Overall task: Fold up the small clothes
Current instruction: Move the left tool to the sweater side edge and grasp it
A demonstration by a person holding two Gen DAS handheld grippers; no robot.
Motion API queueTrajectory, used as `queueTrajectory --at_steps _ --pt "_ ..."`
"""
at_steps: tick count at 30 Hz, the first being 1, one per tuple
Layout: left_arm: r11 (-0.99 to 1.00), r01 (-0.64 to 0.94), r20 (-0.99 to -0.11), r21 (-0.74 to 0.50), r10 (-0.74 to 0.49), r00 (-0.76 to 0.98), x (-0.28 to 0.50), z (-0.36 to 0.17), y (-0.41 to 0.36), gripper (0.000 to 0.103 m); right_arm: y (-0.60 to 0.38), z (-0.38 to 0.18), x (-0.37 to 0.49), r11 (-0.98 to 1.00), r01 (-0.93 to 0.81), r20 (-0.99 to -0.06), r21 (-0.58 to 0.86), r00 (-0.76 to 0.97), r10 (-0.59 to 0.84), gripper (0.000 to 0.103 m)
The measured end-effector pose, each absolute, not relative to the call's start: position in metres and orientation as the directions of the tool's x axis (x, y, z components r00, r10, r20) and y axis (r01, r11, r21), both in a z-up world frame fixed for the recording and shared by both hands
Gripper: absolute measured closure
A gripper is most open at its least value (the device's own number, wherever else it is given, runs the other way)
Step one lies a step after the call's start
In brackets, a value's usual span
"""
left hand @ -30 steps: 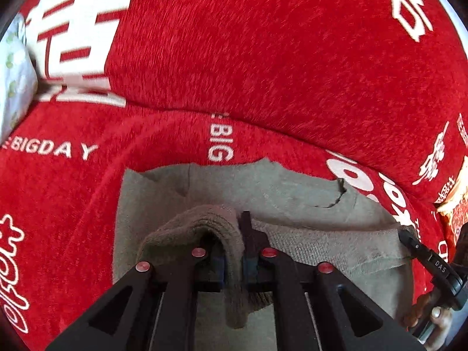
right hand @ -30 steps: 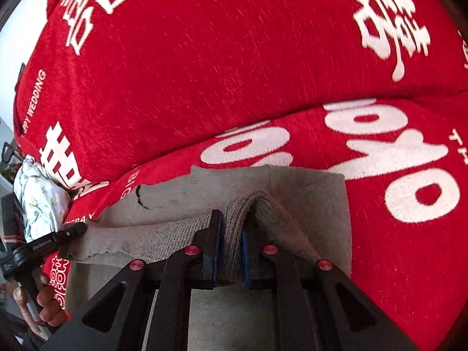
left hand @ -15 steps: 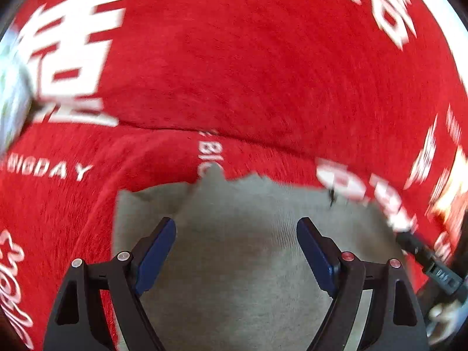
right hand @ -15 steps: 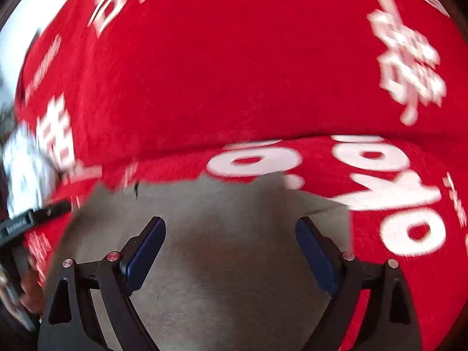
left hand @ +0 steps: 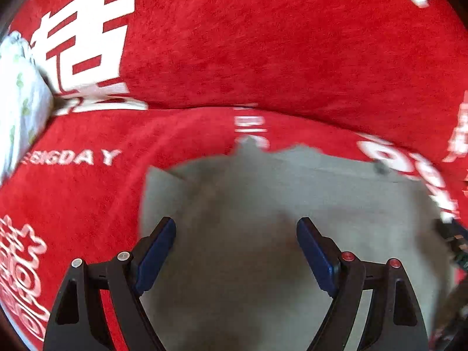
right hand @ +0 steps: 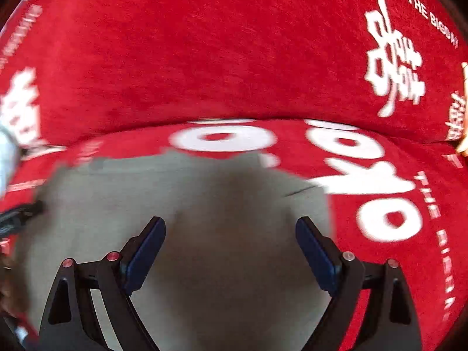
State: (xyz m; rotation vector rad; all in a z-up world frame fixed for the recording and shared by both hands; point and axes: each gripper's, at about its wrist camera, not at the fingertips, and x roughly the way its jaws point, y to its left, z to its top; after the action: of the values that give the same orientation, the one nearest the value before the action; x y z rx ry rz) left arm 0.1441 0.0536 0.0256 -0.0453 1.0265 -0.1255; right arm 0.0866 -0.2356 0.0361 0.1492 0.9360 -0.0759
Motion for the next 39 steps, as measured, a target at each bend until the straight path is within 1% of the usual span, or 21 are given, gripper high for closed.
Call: queueTrajectory --at_steps 1,3,5,6,7,8,12,13,15,17,19,21,22,23,29,30,31,32,34,36,39 --pt "0.991 0.11 -0.841 -0.082 -0.128 0.525 0.131 0.028 0.044 0.017 -0.221 0.038 0.079 0.99 0.083 -0.798 0.11 0.601 0.038 0.01" --pt "0.986 0.166 -0.825 0.006 -0.089 0.558 0.105 0.024 0.021 0.017 -0.193 0.037 0.062 0.995 -0.018 -0.788 0.102 0.609 0.092 0.01" --pt "0.979 0.193 -0.831 0.072 -0.048 0.555 0.094 0.013 0.012 0.017 -0.177 0.028 0.052 0.996 -0.074 -0.799 0.042 0.597 0.078 0.01" --pt "0.978 0.188 -0.829 0.087 -0.033 0.558 0.091 0.008 0.015 0.016 -0.174 0.021 0.049 0.997 -0.074 -0.811 -0.013 0.583 0.033 0.01" --pt "0.982 0.175 -0.821 0.075 -0.039 0.569 0.089 0.008 0.025 0.009 -0.179 0.016 0.044 0.998 -0.057 -0.81 -0.042 0.586 -0.001 0.01" --pt "0.986 0.151 -0.821 0.067 -0.031 0.569 0.089 0.009 0.035 0.008 -0.191 0.018 0.037 0.999 -0.036 -0.795 -0.015 0.606 0.01 0.01" --pt "0.998 0.058 -0.827 0.009 -0.025 0.562 0.078 0.018 0.075 0.008 -0.23 0.03 0.014 0.992 0.119 -0.786 -0.029 0.611 -0.096 0.01" --pt "0.998 0.058 -0.826 -0.019 -0.048 0.561 0.073 0.02 0.077 0.008 -0.23 0.036 0.006 0.989 0.143 -0.779 -0.023 0.617 -0.108 0.01" --pt "0.995 0.076 -0.81 -0.067 -0.099 0.578 0.057 0.023 0.074 0.008 -0.217 0.044 -0.01 0.992 0.118 -0.76 0.034 0.648 -0.051 0.01" --pt "0.991 0.122 -0.792 -0.046 -0.111 0.6 0.033 0.021 0.054 0.008 -0.192 0.044 -0.021 0.997 0.067 -0.744 0.04 0.668 -0.015 0.01" --pt "0.986 0.167 -0.796 -0.021 -0.118 0.594 0.017 0.012 0.04 0.008 -0.161 0.033 -0.032 1.0 -0.01 -0.744 0.008 0.668 0.012 0.01" --pt "0.981 0.19 -0.809 0.034 -0.084 0.582 0.007 -0.003 0.033 0.008 -0.142 0.016 -0.038 0.996 -0.064 -0.762 -0.06 0.648 -0.005 0.01" --pt "0.981 0.191 -0.802 0.037 -0.085 0.591 0.002 -0.006 0.035 0.007 -0.137 0.009 -0.042 0.994 -0.07 -0.76 -0.089 0.649 -0.023 0.01" --pt "0.982 0.188 -0.789 0.014 -0.105 0.605 -0.004 -0.006 0.044 0.007 -0.143 0.009 -0.049 0.995 -0.064 -0.736 -0.072 0.677 -0.009 0.01" --pt "0.987 0.162 -0.781 -0.015 -0.113 0.614 -0.028 0.002 0.093 0.007 -0.209 0.008 -0.071 0.999 0.048 -0.738 -0.003 0.673 -0.034 0.007" --pt "0.992 0.127 -0.777 0.017 -0.067 0.626 -0.033 0.003 0.099 0.007 -0.217 0.009 -0.076 0.999 0.053 -0.734 0.008 0.678 -0.03 0.007" --pt "0.996 0.084 -0.775 0.035 -0.026 0.631 -0.039 0.005 0.109 0.007 -0.221 0.01 -0.081 0.997 0.078 -0.737 -0.025 0.672 -0.071 0.007" --pt "0.997 0.07 -0.778 0.015 -0.032 0.628 -0.043 0.005 0.118 0.007 -0.225 0.012 -0.084 0.995 0.088 -0.736 -0.036 0.671 -0.086 0.007" --pt "0.992 0.023 -0.791 -0.121 -0.111 0.602 -0.051 0.003 0.143 0.007 -0.234 0.021 -0.091 0.99 0.143 -0.733 -0.016 0.672 -0.109 0.007" --pt "0.963 -0.028 -0.806 -0.268 -0.209 0.553 -0.051 -0.007 0.159 0.008 -0.234 0.031 -0.093 0.988 0.147 -0.715 0.045 0.695 -0.071 0.007" --pt "0.939 -0.047 -0.783 -0.342 -0.257 0.566 -0.045 -0.006 0.156 0.008 -0.217 0.04 -0.081 0.992 0.112 -0.705 0.058 0.708 -0.039 0.007"
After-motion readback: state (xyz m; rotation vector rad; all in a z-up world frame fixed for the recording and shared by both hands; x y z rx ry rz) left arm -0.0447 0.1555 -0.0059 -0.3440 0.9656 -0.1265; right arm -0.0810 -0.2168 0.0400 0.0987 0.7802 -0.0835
